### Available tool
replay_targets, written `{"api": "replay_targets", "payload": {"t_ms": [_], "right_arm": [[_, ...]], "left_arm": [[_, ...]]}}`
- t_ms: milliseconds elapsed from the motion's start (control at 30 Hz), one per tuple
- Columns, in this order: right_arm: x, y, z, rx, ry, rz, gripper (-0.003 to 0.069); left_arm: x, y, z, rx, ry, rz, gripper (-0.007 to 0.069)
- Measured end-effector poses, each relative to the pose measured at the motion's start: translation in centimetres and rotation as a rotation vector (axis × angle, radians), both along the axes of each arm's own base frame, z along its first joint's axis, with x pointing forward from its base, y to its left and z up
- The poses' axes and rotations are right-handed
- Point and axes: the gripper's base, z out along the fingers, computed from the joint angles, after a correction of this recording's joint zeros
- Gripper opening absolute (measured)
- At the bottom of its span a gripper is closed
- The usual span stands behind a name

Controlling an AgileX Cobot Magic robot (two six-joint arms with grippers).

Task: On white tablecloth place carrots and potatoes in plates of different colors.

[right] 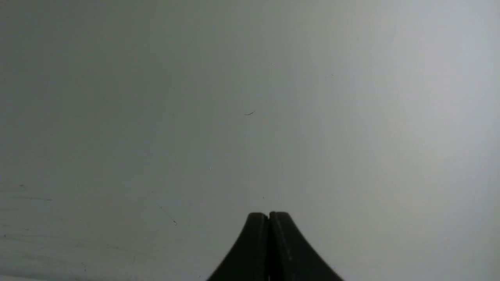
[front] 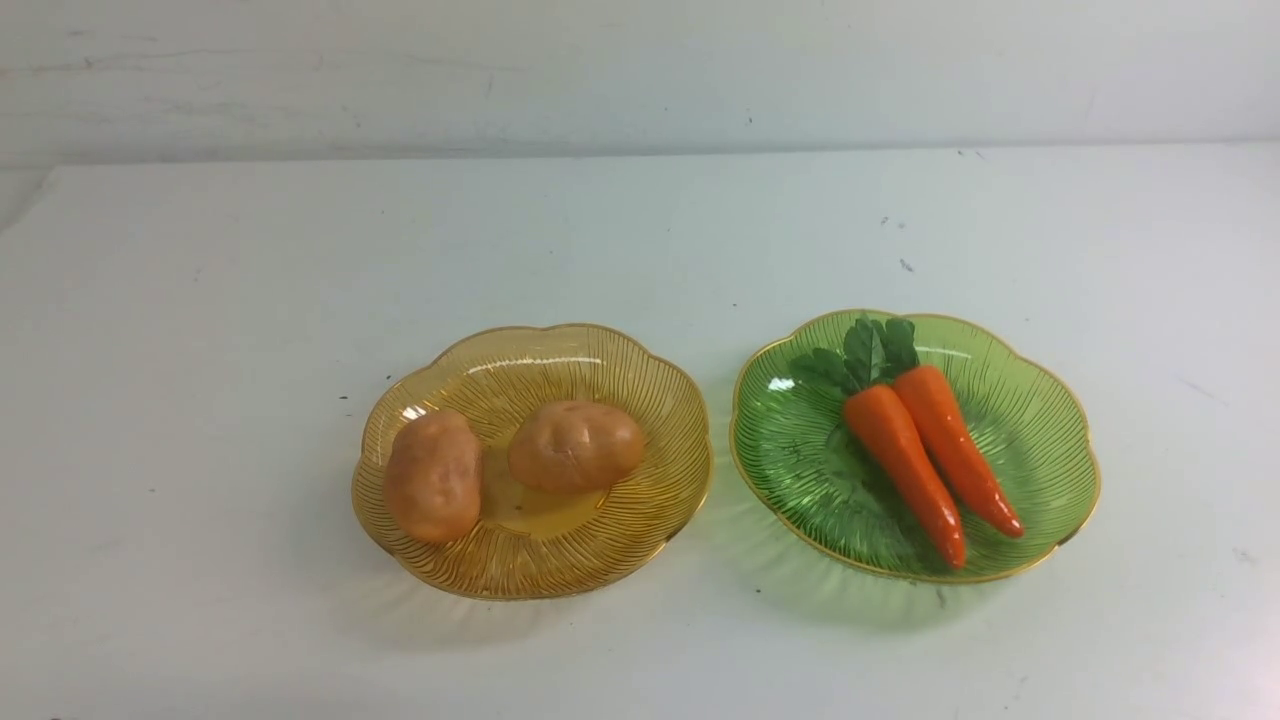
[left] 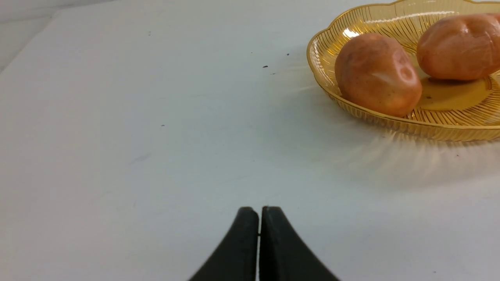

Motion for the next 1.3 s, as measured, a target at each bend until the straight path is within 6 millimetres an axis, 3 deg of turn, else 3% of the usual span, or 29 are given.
{"api": "replay_targets", "payload": {"t_ms": [100,200,400,500,1300], "right_arm": [[0.1,-0.1,-0.6,-0.006,0.033,-0.010,-0.0015],[1.0,0.0,-2.9,-0.018,0.103,-0.066,-0.0015],[3.6,-0.6,-13.3,-0.045,0.409,-0.232,-0.0015],[3.7,-0.9,-16.3,-0.050,0.530,-0.271,-0.0015],[3.7,-0.9,-16.5,-0.032,0.555,-0.269,-0.0015]], "left_arm": [[0.0,0.0,0.0,0.000,0.000,0.000,-0.0003],[0.0,0.0,0.0,0.000,0.000,0.000,-0.0003],[0.0,0.0,0.0,0.000,0.001,0.000,-0.0003],[0.0,0.0,0.0,-0.001,-0.001,0.000,-0.0003],[0.0,0.0,-0.1,-0.001,0.000,0.000,-0.0003]]}}
